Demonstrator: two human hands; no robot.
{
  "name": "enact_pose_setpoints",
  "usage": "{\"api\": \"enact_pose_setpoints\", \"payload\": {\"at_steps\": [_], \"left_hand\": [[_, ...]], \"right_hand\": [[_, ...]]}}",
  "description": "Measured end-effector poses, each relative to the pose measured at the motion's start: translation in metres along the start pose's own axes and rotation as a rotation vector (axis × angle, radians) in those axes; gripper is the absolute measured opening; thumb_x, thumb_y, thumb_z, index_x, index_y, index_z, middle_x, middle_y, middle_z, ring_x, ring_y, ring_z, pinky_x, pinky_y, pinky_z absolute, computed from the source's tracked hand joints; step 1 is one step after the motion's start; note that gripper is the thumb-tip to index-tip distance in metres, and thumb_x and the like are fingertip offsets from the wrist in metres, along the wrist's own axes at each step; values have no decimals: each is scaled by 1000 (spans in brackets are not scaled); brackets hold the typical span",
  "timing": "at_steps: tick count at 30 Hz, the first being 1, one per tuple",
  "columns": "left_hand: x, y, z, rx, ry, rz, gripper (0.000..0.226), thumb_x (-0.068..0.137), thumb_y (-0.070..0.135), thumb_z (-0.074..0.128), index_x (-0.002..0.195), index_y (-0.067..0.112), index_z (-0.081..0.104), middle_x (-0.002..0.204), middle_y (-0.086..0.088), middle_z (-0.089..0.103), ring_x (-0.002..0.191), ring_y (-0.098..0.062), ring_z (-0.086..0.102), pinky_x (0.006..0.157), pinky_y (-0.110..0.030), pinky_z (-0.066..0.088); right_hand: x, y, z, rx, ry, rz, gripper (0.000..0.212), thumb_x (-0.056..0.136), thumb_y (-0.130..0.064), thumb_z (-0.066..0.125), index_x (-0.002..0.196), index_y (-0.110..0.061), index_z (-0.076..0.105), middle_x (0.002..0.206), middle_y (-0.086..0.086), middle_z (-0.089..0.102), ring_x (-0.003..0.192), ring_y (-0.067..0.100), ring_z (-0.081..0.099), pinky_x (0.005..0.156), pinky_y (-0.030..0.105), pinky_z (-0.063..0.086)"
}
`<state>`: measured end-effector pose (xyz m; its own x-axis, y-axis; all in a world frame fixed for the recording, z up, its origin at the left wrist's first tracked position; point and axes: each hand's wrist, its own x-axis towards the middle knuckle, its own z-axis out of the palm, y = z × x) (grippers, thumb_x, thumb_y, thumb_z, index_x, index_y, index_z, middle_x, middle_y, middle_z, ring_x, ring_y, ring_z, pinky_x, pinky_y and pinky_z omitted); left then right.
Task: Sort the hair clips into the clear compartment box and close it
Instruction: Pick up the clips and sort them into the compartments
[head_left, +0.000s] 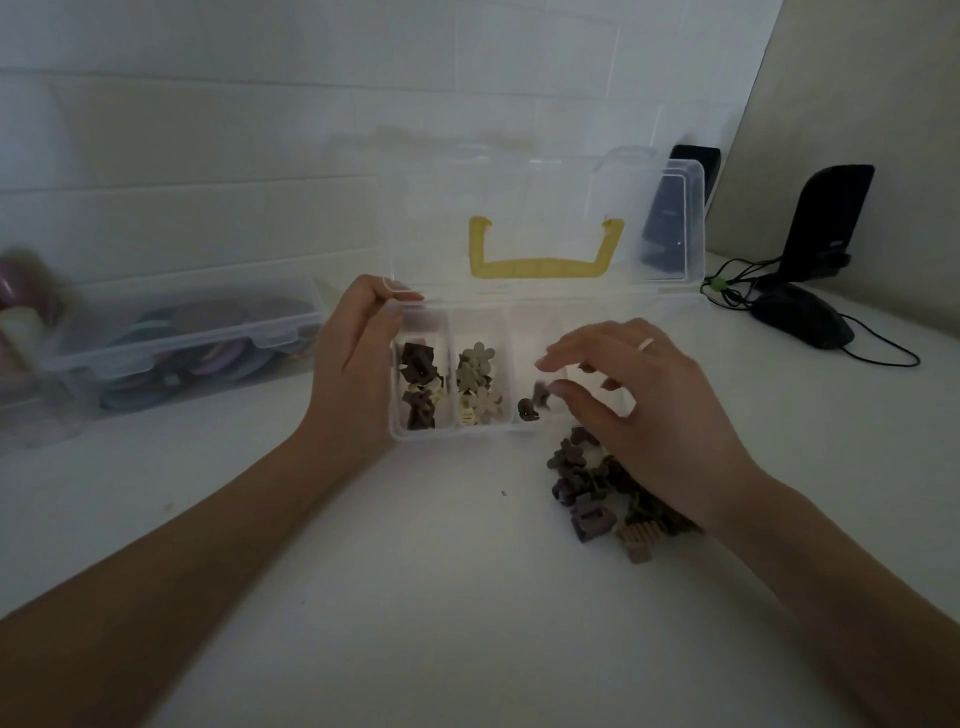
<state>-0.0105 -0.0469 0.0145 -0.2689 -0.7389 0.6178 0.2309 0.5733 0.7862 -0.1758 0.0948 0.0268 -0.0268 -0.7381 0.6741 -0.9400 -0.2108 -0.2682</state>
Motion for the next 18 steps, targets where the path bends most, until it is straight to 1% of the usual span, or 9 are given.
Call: {"api": "enact_pose_setpoints", "payload": {"at_steps": [2, 5, 8, 9, 10, 13, 15, 16, 18], "left_hand": [[0, 0, 0, 13, 6, 1, 13, 84, 11, 39, 80, 14, 51, 82, 3, 54, 75, 3, 52, 70, -6, 40], [0, -2, -1, 68, 29, 9, 16, 86, 12, 39, 78, 19, 52, 82, 7, 56, 77, 4, 53, 73, -6, 39], [1, -6, -3, 98, 39, 3, 20, 89, 12, 40, 76, 22, 52, 83, 9, 59, 83, 0, 56, 78, -10, 39], [2, -8, -3, 100, 45, -1, 21, 89, 11, 40, 77, 22, 52, 84, 10, 60, 85, 0, 56, 79, -10, 39], [2, -8, -3, 109, 52, 0, 21, 90, 11, 40, 77, 22, 53, 85, 11, 60, 85, 0, 56, 80, -10, 39], [1, -8, -3, 142, 59, -3, 23, 92, 9, 39, 76, 20, 50, 80, 12, 56, 76, 4, 52, 73, -6, 39], [2, -8, -2, 150, 71, -18, 26, 95, 5, 39, 75, 19, 48, 72, 17, 56, 67, 7, 48, 66, -4, 37], [2, -8, -2, 161, 80, -27, 28, 95, 4, 39, 74, 20, 48, 68, 21, 57, 65, 8, 48, 65, -3, 36], [3, -8, -2, 181, 105, -48, 28, 96, 6, 41, 74, 21, 50, 64, 27, 58, 65, 9, 49, 66, -4, 36]], "right_hand": [[1, -1, -4, 13, 5, 6, 18, 85, -15, 65, 100, -25, 66, 100, -16, 62, 88, 0, 49, 73, 10, 42], [4, -2, -16, 35, 11, 10, 16, 83, -12, 58, 90, -24, 66, 84, -25, 57, 77, -4, 50, 69, 7, 41], [4, 0, -30, 49, -52, 39, 23, 72, -13, 44, 68, -20, 66, 61, -11, 61, 57, 9, 54, 53, 22, 46], [4, 1, -33, 11, -81, 51, 24, 71, -12, 44, 63, -19, 66, 55, -7, 61, 50, 11, 53, 48, 26, 46], [4, 1, -35, -47, -119, 62, 24, 70, -9, 47, 61, -19, 67, 52, -6, 61, 45, 9, 52, 46, 26, 46], [5, 1, -34, -146, -280, 117, 27, 76, -3, 56, 66, -22, 72, 46, -15, 56, 39, 5, 50, 46, 20, 39], [5, 0, -32, -163, -343, 150, 28, 80, -5, 56, 76, -26, 75, 46, -24, 50, 41, 3, 51, 48, 13, 32], [4, -1, -31, -178, -355, 153, 29, 82, -7, 56, 82, -28, 75, 51, -24, 54, 43, 1, 50, 49, 11, 31], [4, -2, -29, -200, -369, 146, 30, 85, -12, 55, 94, -33, 73, 73, -19, 69, 50, -5, 48, 53, 9, 30]]}}
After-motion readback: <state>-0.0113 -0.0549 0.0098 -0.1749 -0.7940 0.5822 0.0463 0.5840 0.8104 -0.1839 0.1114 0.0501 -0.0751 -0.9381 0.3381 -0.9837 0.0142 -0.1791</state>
